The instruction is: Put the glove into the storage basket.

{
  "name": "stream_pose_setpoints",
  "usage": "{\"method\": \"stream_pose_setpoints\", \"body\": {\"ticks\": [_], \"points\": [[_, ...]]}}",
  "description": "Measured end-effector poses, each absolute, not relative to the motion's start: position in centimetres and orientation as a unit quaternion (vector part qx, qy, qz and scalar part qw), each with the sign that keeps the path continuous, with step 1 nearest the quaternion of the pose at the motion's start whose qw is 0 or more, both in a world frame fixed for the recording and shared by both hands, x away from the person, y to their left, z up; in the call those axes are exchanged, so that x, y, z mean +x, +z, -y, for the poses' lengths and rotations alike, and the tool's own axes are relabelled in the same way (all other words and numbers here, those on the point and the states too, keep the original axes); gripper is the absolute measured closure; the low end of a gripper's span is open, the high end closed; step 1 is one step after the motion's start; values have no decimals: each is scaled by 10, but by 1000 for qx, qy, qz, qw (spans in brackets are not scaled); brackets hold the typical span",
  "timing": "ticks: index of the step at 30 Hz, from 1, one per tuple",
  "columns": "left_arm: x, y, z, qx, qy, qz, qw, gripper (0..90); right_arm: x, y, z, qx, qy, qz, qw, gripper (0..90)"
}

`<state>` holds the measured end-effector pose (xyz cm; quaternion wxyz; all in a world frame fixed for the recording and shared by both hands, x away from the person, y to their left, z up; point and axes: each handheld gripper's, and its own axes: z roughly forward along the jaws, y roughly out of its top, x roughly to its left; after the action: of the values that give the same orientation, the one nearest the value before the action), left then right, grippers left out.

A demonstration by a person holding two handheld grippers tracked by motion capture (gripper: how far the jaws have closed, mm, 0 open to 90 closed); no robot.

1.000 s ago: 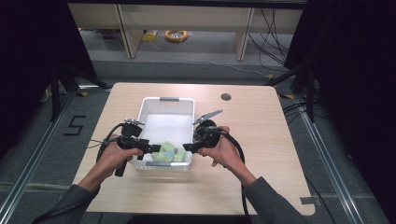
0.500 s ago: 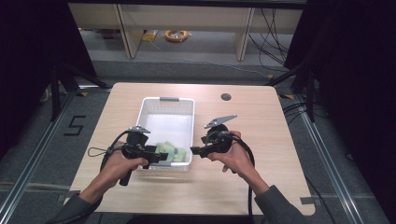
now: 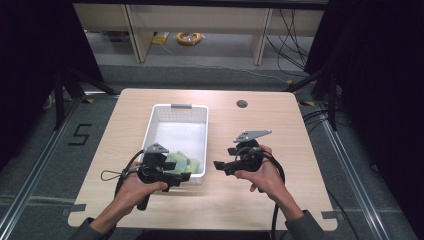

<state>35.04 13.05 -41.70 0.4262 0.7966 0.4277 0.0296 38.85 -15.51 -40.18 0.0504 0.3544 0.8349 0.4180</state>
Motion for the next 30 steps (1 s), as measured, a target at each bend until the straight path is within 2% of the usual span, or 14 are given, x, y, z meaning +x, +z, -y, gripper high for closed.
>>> {"method": "stream_pose_setpoints", "body": {"ticks": [10, 16, 17, 19, 30], "points": [[336, -421, -117, 796, 21, -410, 445, 238, 373, -409, 172, 364, 438, -821, 39, 262], [331, -423, -113, 798, 29, -401, 449, 239, 363, -412, 185, 366, 445, -816, 51, 262], [330, -424, -112, 797, 29, -400, 452, 238, 364, -415, 188, 353, 450, -818, 67, 261], [329, -426, -111, 796, 27, -395, 458, 239, 359, -417, 191, 372, 446, -813, 45, 261], [322, -437, -109, 798, 23, -392, 457, 239, 351, -426, 205, 374, 448, -810, 53, 248]]}}
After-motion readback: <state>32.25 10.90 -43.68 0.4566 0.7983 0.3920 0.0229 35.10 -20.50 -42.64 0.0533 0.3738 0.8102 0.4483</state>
